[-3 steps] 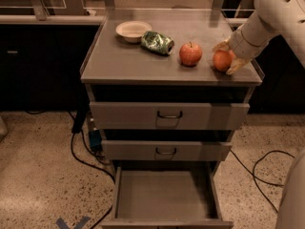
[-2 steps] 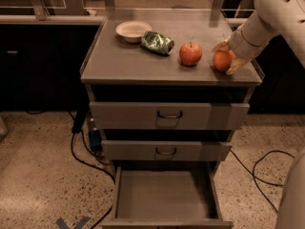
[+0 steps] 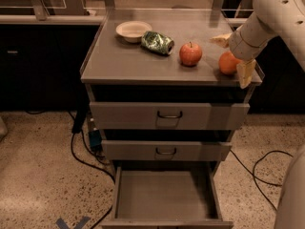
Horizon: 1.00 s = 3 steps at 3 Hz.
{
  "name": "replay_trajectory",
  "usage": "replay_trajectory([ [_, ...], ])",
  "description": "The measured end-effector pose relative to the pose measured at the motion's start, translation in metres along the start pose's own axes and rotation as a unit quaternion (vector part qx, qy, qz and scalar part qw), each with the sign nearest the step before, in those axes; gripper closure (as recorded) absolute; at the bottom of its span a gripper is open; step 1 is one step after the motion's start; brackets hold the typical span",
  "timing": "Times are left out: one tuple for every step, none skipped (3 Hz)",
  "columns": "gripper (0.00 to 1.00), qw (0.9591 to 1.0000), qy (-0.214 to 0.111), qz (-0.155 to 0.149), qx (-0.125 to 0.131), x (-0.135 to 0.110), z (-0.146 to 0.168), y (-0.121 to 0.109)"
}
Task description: Pick orange from bottom drawer and place on counter
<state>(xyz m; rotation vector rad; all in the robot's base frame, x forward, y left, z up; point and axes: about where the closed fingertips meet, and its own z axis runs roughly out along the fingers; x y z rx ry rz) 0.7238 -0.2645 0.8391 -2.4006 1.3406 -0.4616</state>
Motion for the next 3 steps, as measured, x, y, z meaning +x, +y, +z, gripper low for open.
replay_trajectory([
  [0.0, 1.0, 0.0, 0.0, 0.0, 0.0, 0.0, 0.0],
  [0.0, 0.9994, 0.015, 0.015, 0.028, 0.005, -0.038, -0.011],
  [0.0, 0.9964, 0.036, 0.03, 0.071, 0.009, -0.083, -0.015],
])
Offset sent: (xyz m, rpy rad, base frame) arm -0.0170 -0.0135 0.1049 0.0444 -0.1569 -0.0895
